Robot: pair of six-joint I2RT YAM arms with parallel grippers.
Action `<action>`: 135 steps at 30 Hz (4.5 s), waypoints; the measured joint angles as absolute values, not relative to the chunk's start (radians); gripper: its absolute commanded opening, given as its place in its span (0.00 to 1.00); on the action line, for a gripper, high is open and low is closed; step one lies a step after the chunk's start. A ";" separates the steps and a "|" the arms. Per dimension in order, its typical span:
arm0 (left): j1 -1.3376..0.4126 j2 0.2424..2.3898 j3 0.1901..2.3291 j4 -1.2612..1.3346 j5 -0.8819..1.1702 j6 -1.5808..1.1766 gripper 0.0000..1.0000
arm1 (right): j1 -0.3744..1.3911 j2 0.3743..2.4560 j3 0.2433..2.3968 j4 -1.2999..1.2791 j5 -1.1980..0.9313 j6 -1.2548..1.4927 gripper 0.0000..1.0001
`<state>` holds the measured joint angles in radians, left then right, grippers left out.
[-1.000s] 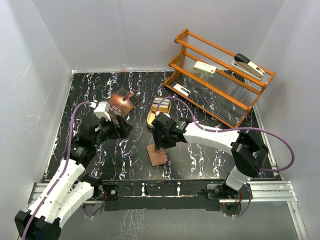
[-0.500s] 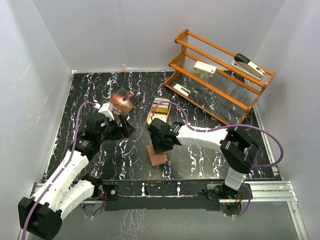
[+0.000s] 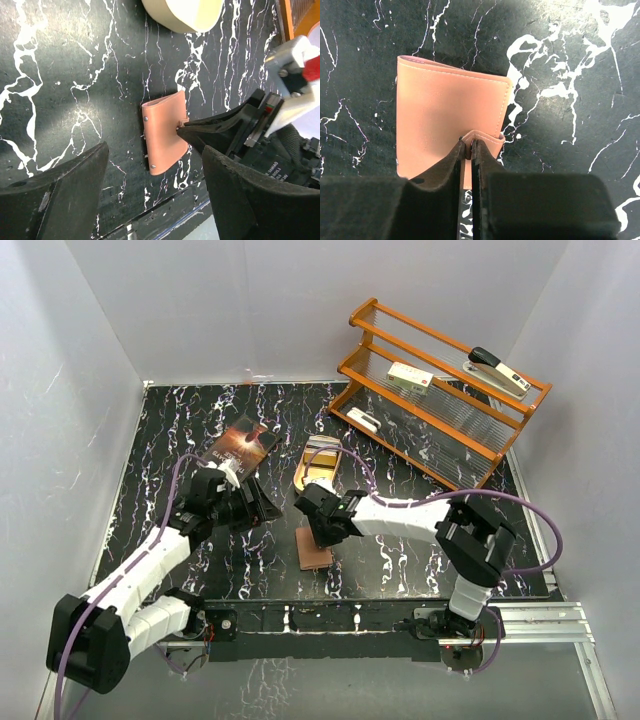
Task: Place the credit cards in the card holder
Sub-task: Open the card holder at the center of the board.
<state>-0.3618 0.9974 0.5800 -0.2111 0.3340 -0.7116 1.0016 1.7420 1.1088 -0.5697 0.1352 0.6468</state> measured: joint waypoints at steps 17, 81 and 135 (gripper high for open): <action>-0.361 1.114 0.535 -0.115 0.434 -0.764 0.69 | 1.002 1.587 0.959 -0.440 0.109 0.638 0.00; -0.362 1.287 0.516 -0.056 0.531 -0.718 0.64 | 0.907 1.301 0.643 -0.259 0.100 0.770 0.02; -0.401 1.296 0.374 0.431 0.689 -0.976 0.52 | 0.894 1.289 0.573 -0.276 0.150 0.826 0.02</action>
<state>-0.4011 1.2964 0.3737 0.4313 0.6891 -0.9764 0.8936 1.2892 0.5728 -0.2760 0.1505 0.8261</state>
